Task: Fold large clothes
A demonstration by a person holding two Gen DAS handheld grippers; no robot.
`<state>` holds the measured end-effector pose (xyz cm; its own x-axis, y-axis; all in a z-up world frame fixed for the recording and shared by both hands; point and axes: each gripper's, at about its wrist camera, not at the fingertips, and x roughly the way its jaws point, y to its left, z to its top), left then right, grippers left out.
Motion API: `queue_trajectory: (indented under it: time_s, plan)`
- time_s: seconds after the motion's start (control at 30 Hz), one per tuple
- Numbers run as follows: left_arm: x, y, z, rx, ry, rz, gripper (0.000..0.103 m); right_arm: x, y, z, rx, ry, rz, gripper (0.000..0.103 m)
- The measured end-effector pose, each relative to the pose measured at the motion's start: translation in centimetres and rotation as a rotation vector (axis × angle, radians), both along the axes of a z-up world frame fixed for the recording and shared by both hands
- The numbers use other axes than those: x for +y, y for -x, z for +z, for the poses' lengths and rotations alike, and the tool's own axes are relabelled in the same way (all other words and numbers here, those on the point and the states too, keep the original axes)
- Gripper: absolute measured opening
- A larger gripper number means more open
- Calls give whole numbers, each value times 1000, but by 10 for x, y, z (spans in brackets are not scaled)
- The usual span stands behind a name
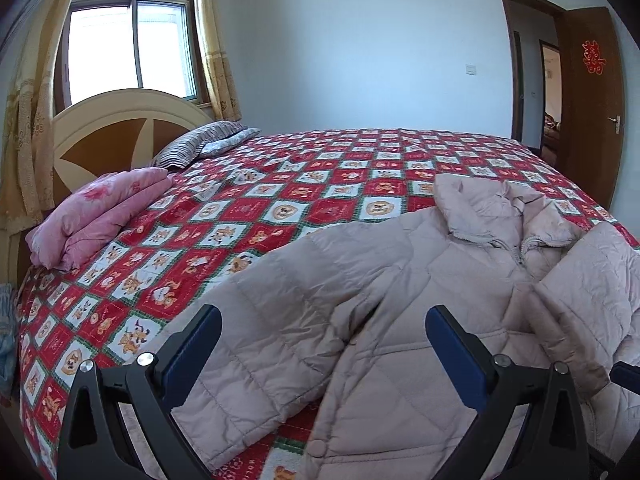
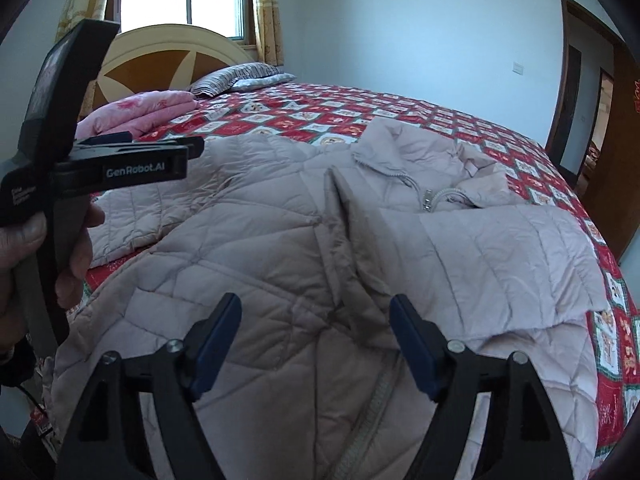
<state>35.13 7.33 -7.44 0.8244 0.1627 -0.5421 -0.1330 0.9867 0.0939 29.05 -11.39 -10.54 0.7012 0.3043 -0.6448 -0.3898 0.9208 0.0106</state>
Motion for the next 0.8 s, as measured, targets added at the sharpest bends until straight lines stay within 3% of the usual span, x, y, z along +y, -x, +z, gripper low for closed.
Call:
queue_trajectory:
  time_s: [0.2, 0.33, 0.4, 0.43, 0.53, 0.6, 0.8]
  plan:
    - [-55, -1, 1, 18, 32, -134, 102, -47, 14, -3, 13, -19, -147, 79]
    - [-91, -13, -16, 115, 106, -258, 102, -60, 16, -18, 42, -24, -193, 79]
    - [-107, -21, -31, 172, 83, -282, 102, -62, 17, -24, 46, -27, -202, 79]
    - [-114, -23, -37, 181, 58, -290, 96, -65, 18, -27, 47, -29, -201, 79]
    - [-122, -24, -47, 217, 46, -349, 10, -70, 21, -35, 40, -30, -200, 81]
    - [-117, -19, -43, 181, 51, -338, 9, -75, 22, -40, 46, -46, -208, 83]
    - [-91, -10, -26, 98, -35, -299, 4, -85, 18, -47, 81, -105, -214, 86]
